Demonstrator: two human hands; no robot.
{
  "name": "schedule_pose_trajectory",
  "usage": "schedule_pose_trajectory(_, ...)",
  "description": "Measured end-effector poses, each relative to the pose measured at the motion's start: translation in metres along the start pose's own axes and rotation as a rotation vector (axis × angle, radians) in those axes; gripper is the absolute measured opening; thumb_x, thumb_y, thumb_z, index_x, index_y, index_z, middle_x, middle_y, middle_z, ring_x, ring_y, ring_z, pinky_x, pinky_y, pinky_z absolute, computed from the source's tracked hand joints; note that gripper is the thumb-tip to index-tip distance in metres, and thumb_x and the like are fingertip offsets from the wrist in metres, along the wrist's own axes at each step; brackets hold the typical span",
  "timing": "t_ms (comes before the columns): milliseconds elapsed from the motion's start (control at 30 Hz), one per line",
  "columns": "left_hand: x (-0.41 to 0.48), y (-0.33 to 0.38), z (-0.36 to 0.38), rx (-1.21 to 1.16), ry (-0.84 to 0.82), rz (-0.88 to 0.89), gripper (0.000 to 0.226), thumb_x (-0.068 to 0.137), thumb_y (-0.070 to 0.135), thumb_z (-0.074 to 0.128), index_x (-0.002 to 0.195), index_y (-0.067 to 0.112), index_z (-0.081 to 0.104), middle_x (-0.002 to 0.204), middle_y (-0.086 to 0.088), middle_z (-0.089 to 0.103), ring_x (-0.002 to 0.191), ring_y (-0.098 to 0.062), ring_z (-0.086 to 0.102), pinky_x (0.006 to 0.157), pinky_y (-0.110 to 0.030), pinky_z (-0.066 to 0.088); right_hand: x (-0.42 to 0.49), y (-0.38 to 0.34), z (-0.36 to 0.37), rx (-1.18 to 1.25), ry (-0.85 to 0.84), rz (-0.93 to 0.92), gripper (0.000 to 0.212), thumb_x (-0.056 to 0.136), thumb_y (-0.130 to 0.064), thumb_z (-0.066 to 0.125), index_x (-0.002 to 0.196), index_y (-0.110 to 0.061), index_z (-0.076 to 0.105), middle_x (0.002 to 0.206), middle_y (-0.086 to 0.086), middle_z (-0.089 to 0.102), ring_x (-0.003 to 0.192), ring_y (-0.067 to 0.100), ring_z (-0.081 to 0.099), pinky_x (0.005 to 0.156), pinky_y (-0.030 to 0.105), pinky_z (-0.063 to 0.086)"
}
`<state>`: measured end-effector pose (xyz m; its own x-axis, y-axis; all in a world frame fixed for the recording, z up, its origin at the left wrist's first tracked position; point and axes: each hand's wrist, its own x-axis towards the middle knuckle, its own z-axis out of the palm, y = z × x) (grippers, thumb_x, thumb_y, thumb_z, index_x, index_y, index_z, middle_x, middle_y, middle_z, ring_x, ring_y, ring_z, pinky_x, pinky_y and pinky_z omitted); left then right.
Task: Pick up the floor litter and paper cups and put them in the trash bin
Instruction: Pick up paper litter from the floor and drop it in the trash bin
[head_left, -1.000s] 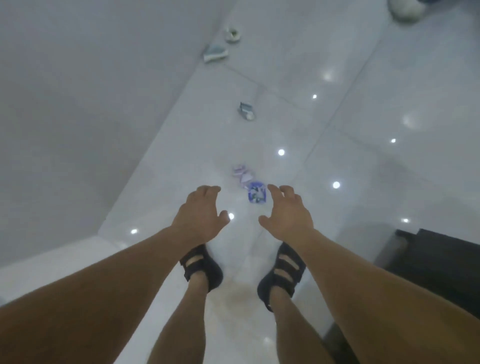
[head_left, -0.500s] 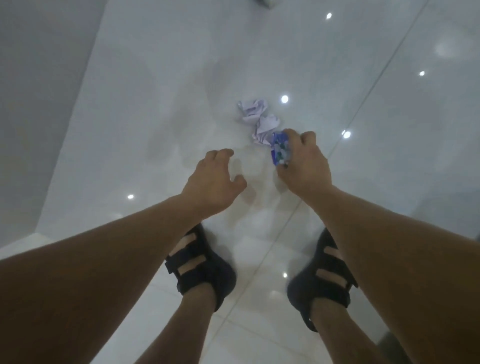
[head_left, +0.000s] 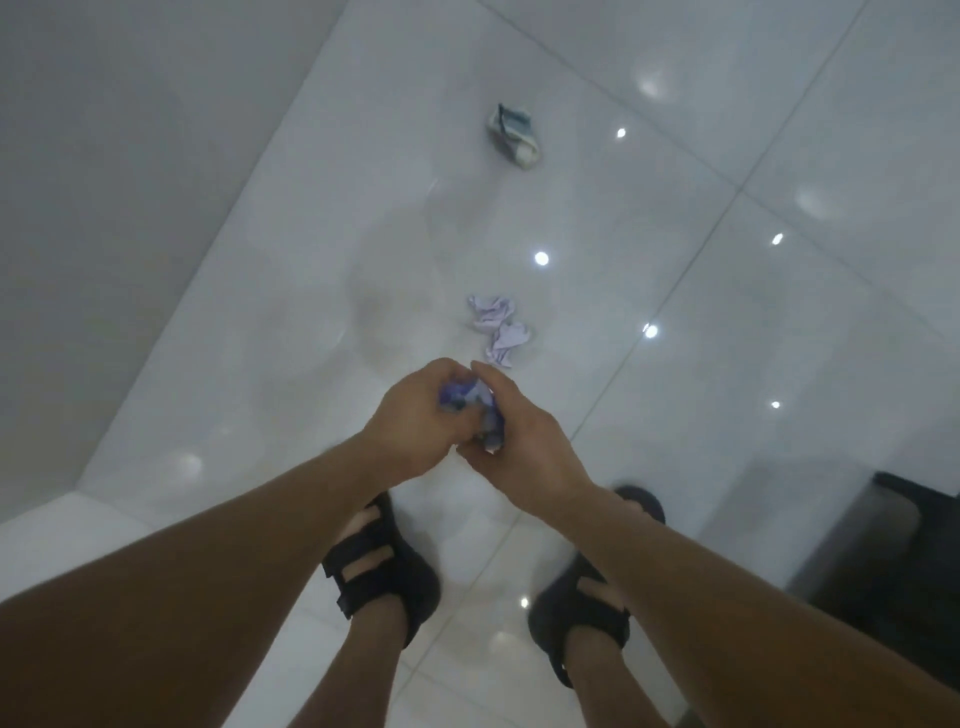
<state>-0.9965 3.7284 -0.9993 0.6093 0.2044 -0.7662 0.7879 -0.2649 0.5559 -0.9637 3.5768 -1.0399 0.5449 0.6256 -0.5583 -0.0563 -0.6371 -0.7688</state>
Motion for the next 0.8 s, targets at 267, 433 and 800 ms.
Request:
schedule_pose_trajectory(267,0.020,-0.058,-0.009,0.056,0.143,-0.088,0.013,0.089,0.018,0.058,0.093,0.022,0.046,0.077,-0.002,0.058,0.064,-0.018,0.057,0.052,-0.030,0.047,0.071,0.017,-0.051,-0.779,-0.075,-0.119,0.104,0.074,-0.039,0.079,0.155,-0.028,0.015,0.158,0.010,0.014,0.142,0.030,0.019,0.103,0.045,0.042)
schedule_pose_trajectory(433,0.035,-0.093,-0.002,0.116,0.182,-0.065,0.019,0.089,0.017,0.057,0.101,0.022,0.043,0.083,-0.003,0.056,0.070,-0.020,0.057,0.060,-0.039,0.049,0.128,0.028,-0.045,-1.048,-0.227,-0.199,0.090,0.086,-0.027,0.067,0.154,-0.037,0.009,0.162,0.003,-0.011,0.149,0.027,-0.007,0.101,0.050,0.039)
schedule_pose_trajectory(800,0.036,-0.066,-0.011,0.146,0.151,-0.004,0.040,0.091,0.019,0.054,0.131,0.022,0.051,0.124,-0.003,0.059,0.103,-0.022,0.058,0.082,-0.028,0.045,0.084,0.032,-0.023,-0.641,-0.005,-0.111,0.036,0.089,-0.004,0.056,0.124,-0.006,0.062,0.122,0.014,0.055,0.111,0.033,0.044,0.089,0.033,0.039)
